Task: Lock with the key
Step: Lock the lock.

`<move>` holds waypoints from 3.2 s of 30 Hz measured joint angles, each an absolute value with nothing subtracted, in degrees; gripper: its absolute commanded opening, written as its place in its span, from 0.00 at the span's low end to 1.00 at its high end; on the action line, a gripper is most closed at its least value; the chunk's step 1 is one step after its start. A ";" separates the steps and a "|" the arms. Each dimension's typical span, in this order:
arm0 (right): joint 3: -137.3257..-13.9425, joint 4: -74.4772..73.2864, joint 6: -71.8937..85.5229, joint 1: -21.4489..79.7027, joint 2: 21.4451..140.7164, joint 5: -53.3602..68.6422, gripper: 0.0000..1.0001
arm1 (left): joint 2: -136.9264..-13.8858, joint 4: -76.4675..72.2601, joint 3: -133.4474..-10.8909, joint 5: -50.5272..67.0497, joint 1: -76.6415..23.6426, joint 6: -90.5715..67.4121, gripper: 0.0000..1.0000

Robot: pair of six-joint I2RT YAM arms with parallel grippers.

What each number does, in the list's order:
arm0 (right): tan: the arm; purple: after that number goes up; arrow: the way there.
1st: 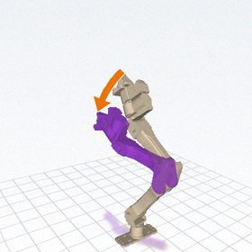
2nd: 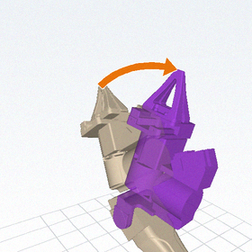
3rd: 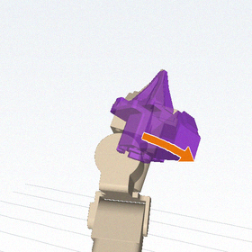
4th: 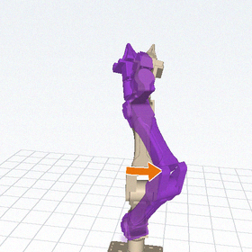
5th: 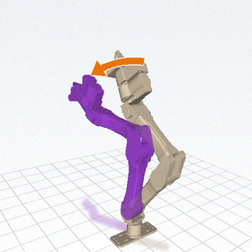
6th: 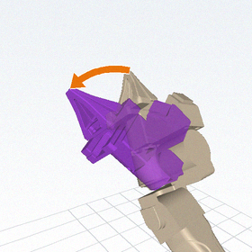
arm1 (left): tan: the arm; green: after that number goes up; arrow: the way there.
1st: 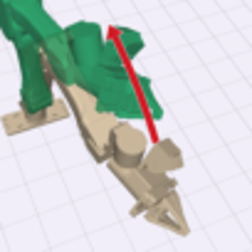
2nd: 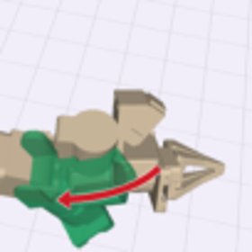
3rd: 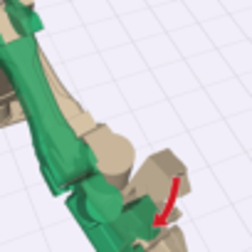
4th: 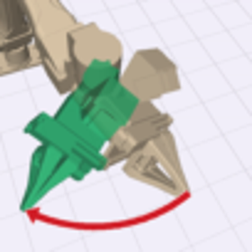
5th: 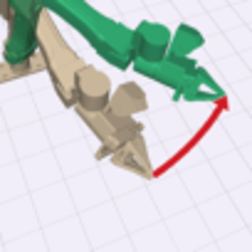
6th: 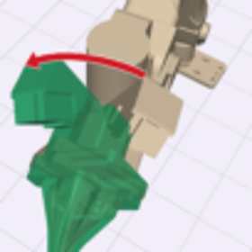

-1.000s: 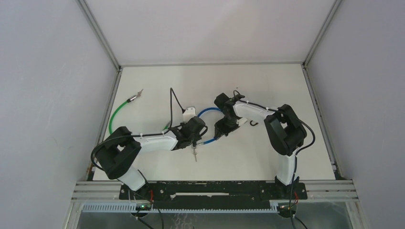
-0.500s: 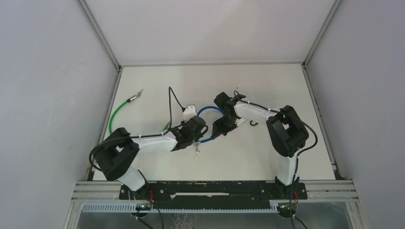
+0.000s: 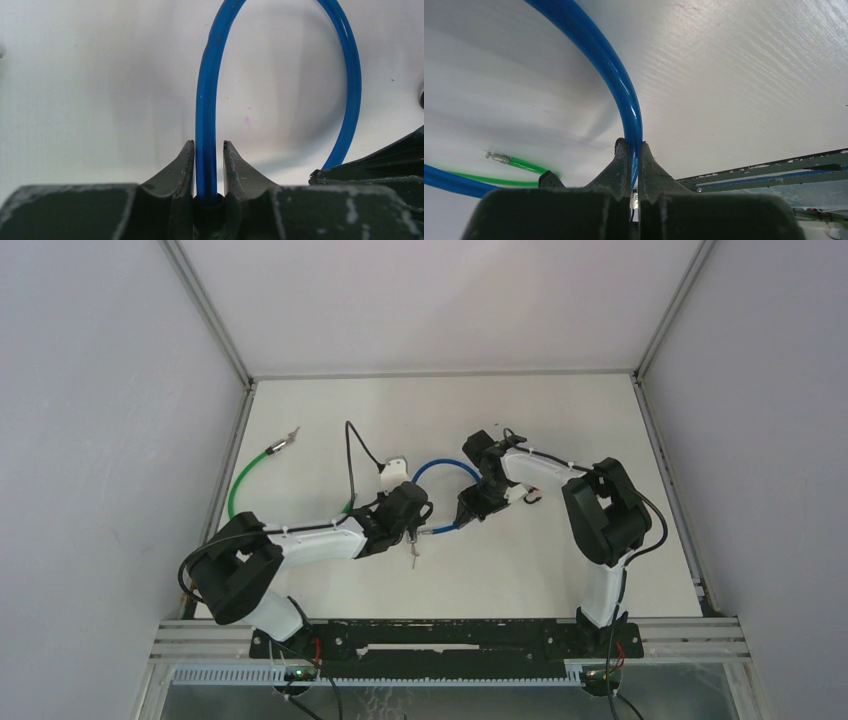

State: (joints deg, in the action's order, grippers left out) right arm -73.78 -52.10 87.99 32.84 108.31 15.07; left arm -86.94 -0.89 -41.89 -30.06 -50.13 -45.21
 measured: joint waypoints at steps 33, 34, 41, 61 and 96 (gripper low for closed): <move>-73.76 -51.24 87.99 32.69 108.31 14.20 0.00 | -85.47 -3.86 -39.72 -28.32 -50.13 -45.25 0.00; -73.76 -51.18 87.99 32.71 108.31 14.17 0.00 | -85.45 -3.88 -39.72 -28.32 -50.13 -45.25 0.00; -73.76 -50.70 88.01 33.06 108.31 14.15 0.00 | -85.47 -4.23 -39.72 -28.32 -50.13 -45.23 0.00; -74.96 -51.27 87.94 36.77 108.31 11.79 0.00 | -87.24 -1.93 -39.86 -29.41 -50.19 -45.01 0.00; -75.57 -51.99 85.19 38.41 105.21 9.10 0.00 | -85.38 -15.53 -34.52 -29.89 -50.39 -42.52 0.00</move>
State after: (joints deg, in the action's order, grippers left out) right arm -75.57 -51.99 85.19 38.41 105.21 9.10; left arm -85.38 -15.53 -34.52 -29.89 -50.39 -42.52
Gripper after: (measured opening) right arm 0.017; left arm 0.249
